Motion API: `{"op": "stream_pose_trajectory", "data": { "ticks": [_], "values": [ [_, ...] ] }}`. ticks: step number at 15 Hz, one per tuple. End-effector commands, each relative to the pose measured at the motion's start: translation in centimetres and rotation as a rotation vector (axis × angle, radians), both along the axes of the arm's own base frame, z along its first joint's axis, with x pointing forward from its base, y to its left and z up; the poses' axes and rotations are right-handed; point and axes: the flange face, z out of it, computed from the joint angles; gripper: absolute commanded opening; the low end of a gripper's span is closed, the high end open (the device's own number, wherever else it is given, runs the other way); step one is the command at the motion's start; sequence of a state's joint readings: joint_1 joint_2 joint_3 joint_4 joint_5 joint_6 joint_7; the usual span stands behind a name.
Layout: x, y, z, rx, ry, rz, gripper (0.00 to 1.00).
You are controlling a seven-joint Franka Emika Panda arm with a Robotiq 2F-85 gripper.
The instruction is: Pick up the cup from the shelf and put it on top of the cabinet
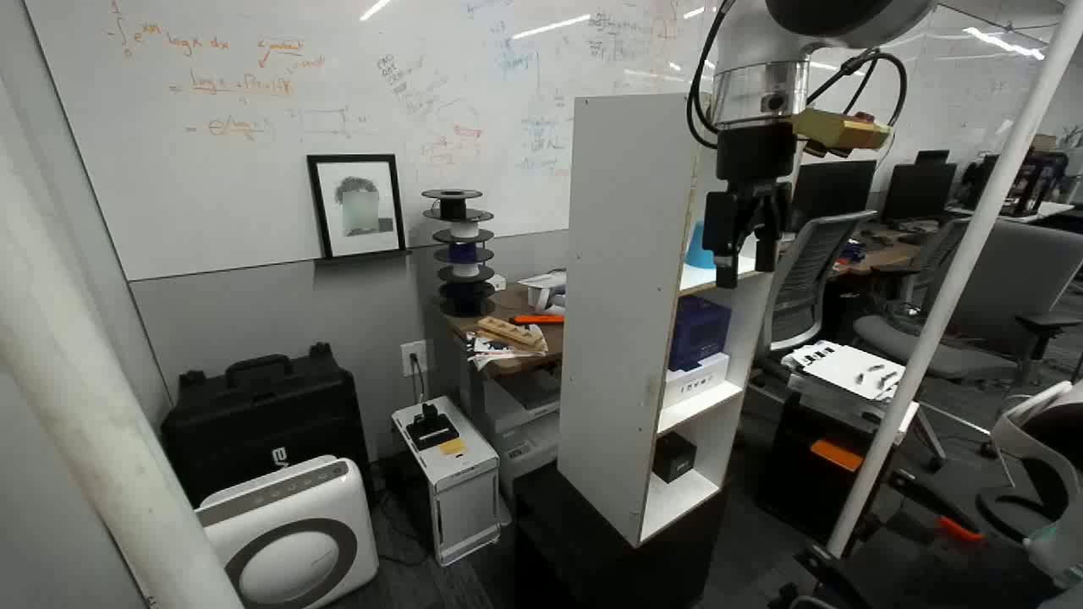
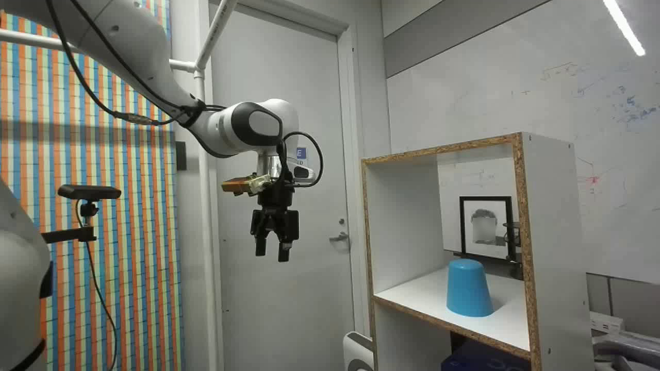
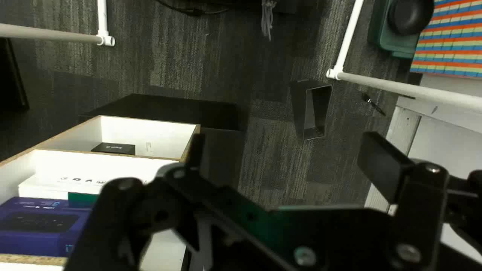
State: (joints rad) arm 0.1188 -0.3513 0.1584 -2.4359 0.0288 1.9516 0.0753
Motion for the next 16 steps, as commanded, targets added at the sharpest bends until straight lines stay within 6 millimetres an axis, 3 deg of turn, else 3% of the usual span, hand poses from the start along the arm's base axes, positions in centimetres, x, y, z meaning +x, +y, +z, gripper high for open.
{"op": "stream_pose_trajectory", "data": {
  "ticks": [1,7,8,11,16],
  "values": [
    [0.1,0.0,0.2,0.001,-0.003,0.000,1.00],
    [0.3,0.1,0.7,0.004,-0.015,0.001,1.00],
    [0.2,-0.8,1.0,0.023,-0.055,0.017,1.00],
    [0.3,-5.3,1.1,0.071,-0.134,-0.021,1.00],
    [1.6,-15.4,1.1,0.112,-0.198,-0.105,1.00]
  ]
}}
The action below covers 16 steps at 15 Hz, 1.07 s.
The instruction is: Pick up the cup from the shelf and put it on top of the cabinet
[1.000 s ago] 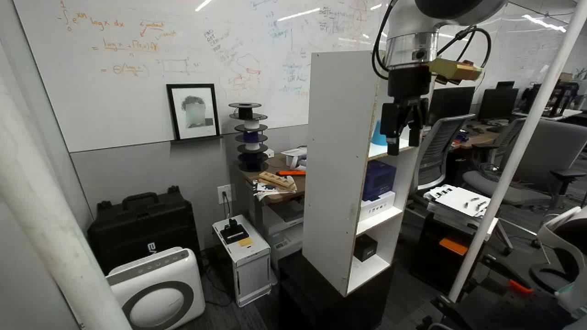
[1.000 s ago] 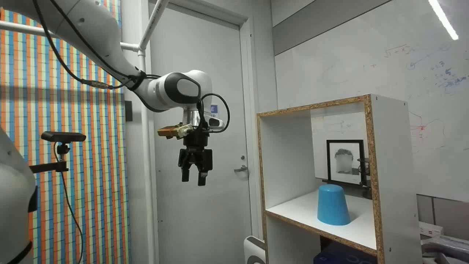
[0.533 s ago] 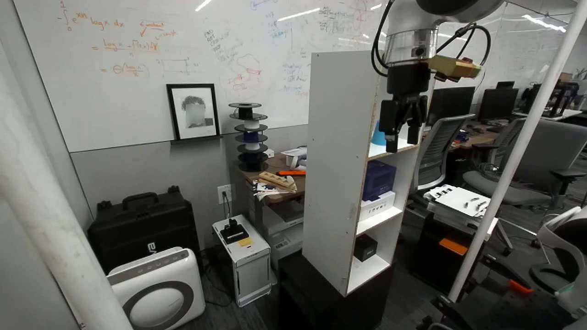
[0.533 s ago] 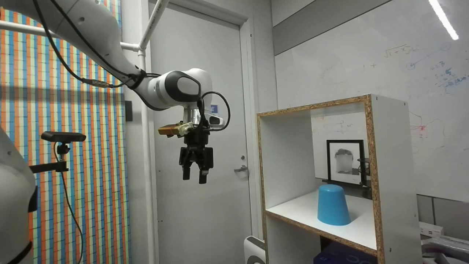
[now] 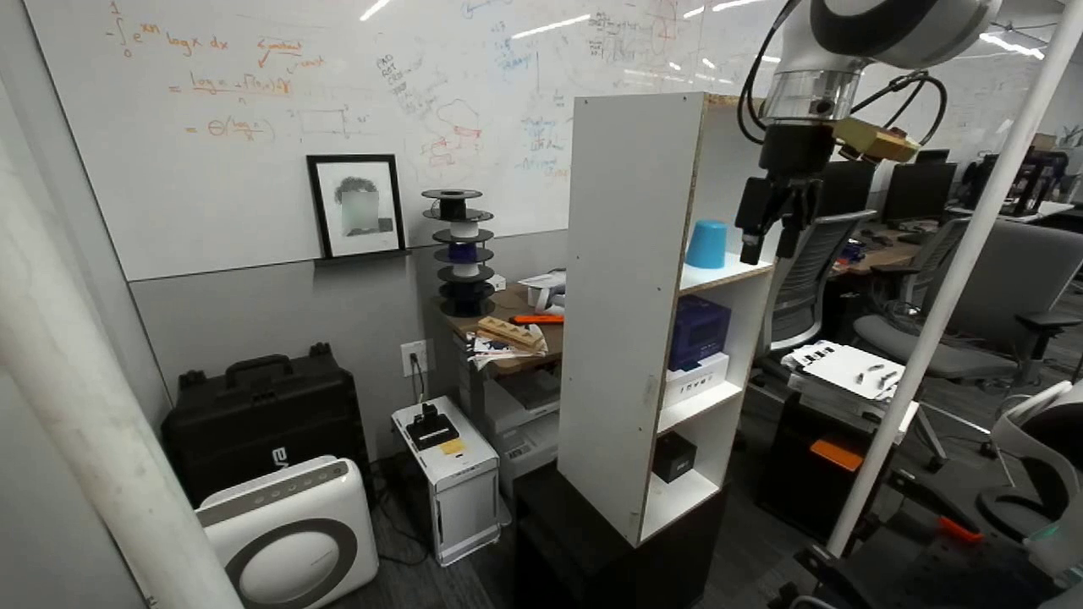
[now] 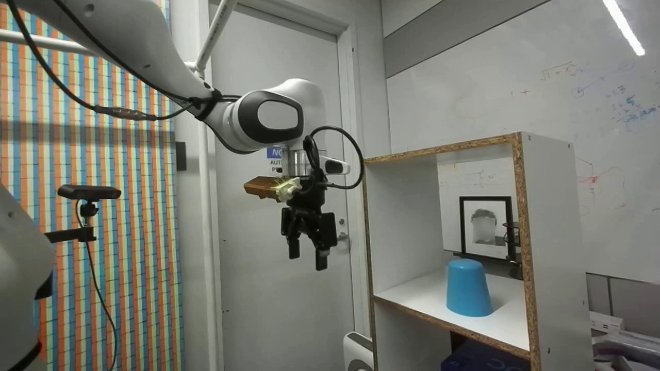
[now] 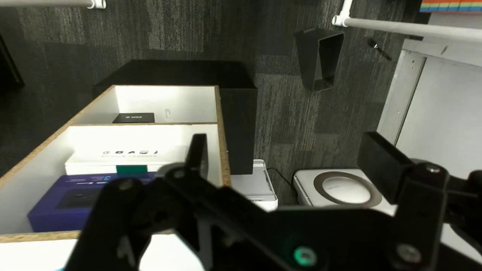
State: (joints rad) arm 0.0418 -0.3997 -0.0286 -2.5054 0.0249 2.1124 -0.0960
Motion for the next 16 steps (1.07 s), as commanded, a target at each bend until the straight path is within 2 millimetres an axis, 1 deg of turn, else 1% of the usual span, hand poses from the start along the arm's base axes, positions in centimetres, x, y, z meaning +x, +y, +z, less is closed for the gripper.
{"op": "stream_pose_trajectory", "data": {
  "ticks": [1,4,6,8,9,10,13,16],
  "values": [
    [0.5,-6.0,1.0,0.028,-0.092,-0.046,1.00],
    [2.2,-10.4,1.7,-0.017,-0.276,-0.086,1.00],
    [3.8,-12.0,1.4,-0.037,-0.398,-0.119,1.00],
    [5.3,-12.4,1.5,-0.055,-0.516,-0.146,1.00],
    [6.0,-12.4,1.2,-0.066,-0.572,-0.153,1.00],
    [6.9,-12.1,0.0,-0.078,-0.606,-0.153,1.00],
    [9.1,-11.6,-2.7,-0.102,-0.691,-0.160,1.00],
    [10.9,-10.9,-5.4,-0.110,-0.718,-0.175,1.00]
  ]
}}
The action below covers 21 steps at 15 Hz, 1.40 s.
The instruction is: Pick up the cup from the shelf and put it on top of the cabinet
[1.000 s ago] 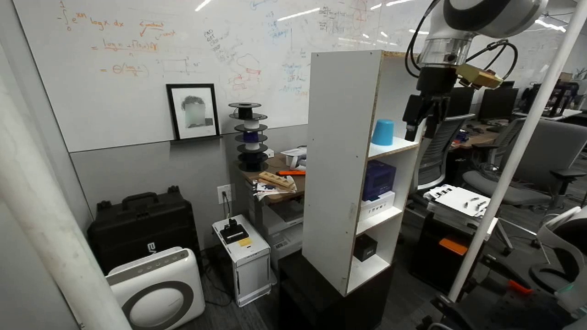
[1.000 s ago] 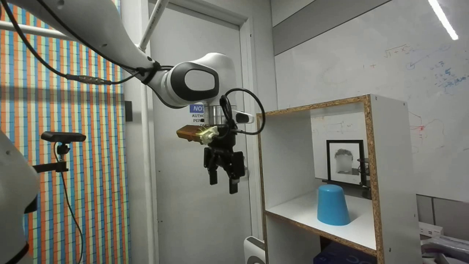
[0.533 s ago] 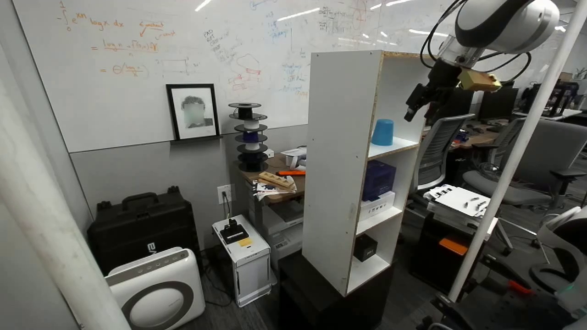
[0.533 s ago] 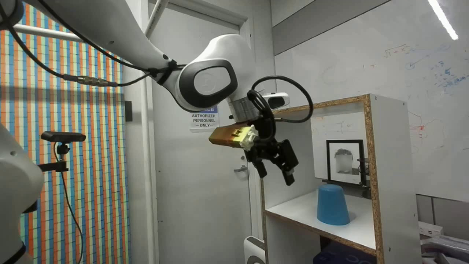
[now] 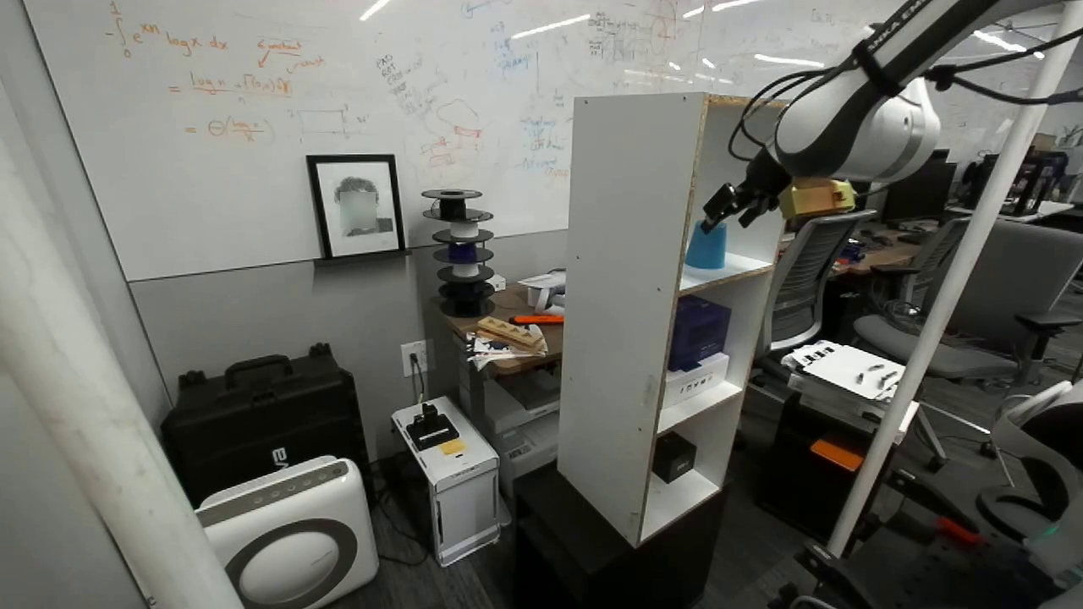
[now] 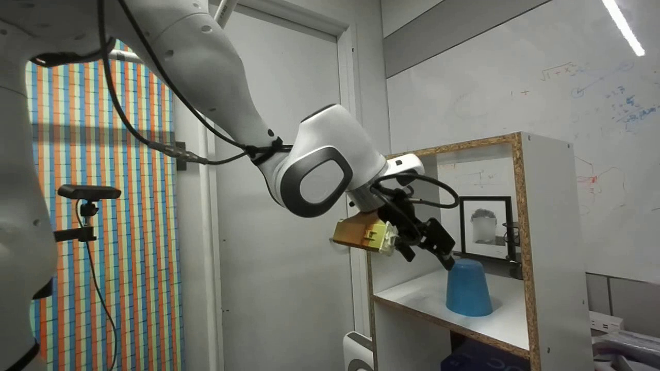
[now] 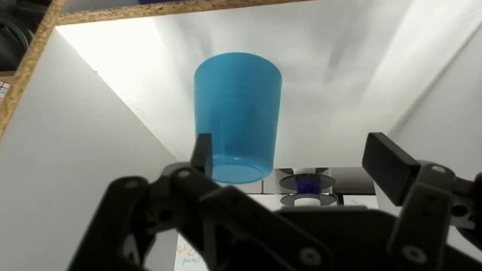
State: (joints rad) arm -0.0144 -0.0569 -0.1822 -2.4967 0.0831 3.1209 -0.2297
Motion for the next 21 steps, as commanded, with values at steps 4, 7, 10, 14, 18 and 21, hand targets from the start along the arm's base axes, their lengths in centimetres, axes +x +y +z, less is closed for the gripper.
{"op": "stream_pose_trajectory", "data": {
  "ticks": [4,7,10,14,18,21],
  "values": [
    [3.3,0.0,-3.5,-0.005,-0.036,-0.036,1.00],
    [3.1,-1.0,-3.8,-0.014,-0.028,-0.045,1.00],
    [3.3,-1.9,-3.2,-0.008,-0.069,-0.081,1.00],
    [4.5,-1.9,-2.9,0.006,-0.143,-0.113,1.00],
    [5.8,-1.5,-3.9,0.035,-0.180,-0.133,0.73],
    [6.0,-1.8,-4.7,0.053,-0.171,-0.145,0.60]
  ]
}}
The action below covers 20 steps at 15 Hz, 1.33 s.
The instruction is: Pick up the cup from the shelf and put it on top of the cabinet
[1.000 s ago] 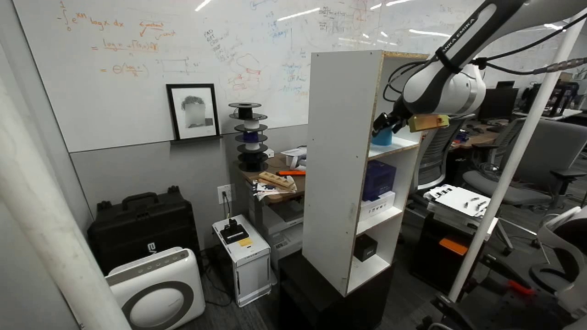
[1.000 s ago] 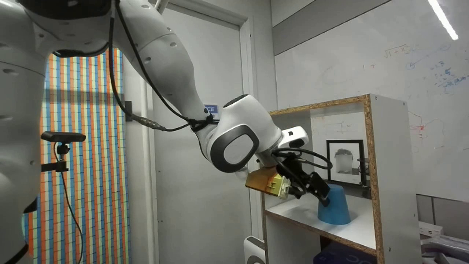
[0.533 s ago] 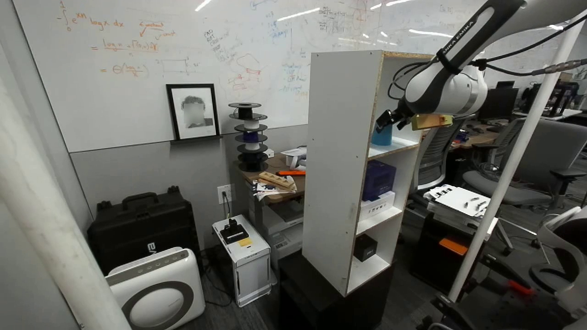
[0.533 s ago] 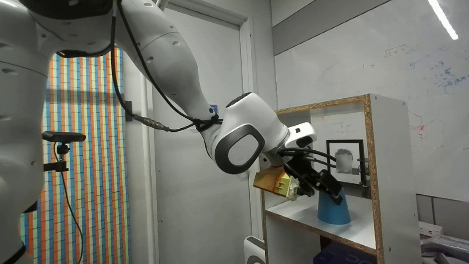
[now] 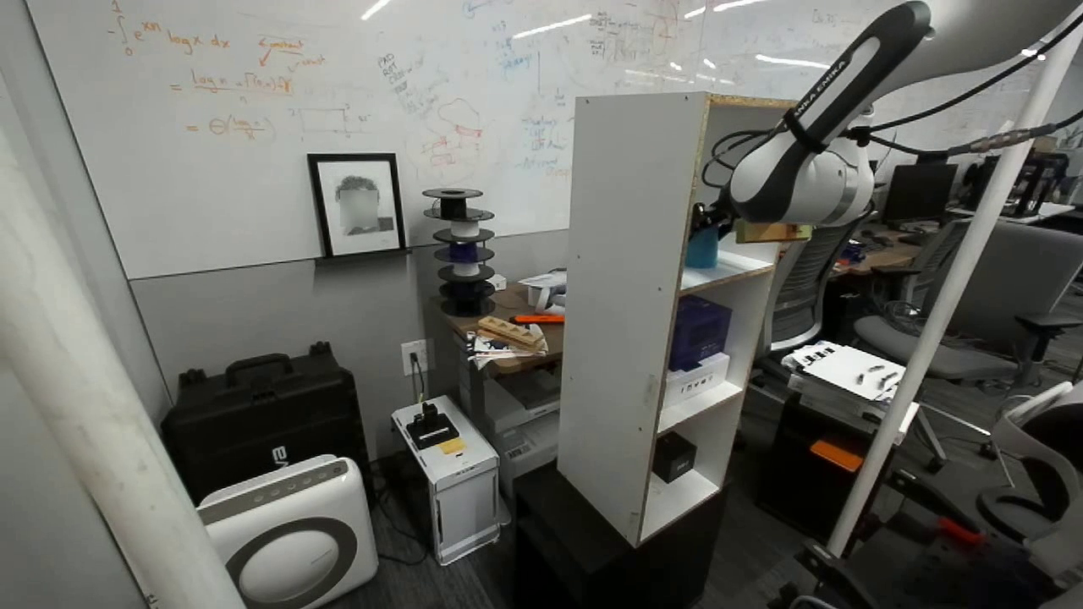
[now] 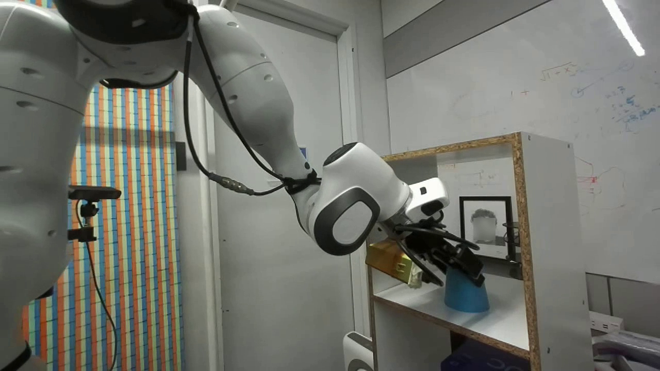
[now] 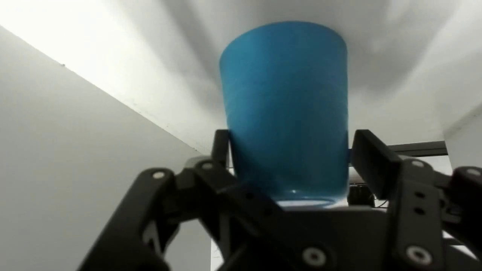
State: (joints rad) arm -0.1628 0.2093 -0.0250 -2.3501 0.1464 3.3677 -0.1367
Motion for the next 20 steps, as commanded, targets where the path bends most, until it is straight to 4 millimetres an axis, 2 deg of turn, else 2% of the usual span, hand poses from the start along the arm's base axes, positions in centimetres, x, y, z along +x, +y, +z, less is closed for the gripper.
{"op": "stream_pose_trajectory", "data": {
  "ticks": [1,2,4,6,9,11,13,20],
  "values": [
    [0.6,-0.5,0.1,0.023,-0.026,-0.019,0.51],
    [0.4,-0.6,0.5,0.027,-0.023,-0.021,0.47],
    [-0.9,-0.6,1.4,0.039,0.008,-0.025,0.47],
    [-2.2,0.1,2.5,0.063,0.055,-0.019,0.47],
    [-4.6,2.4,5.0,0.104,0.158,0.013,0.47],
    [-6.4,3.7,7.6,0.165,0.205,0.037,0.47],
    [-8.4,3.7,10.8,0.211,0.244,0.051,0.47],
    [-15.6,1.3,23.1,0.229,0.417,0.056,0.47]
  ]
}}
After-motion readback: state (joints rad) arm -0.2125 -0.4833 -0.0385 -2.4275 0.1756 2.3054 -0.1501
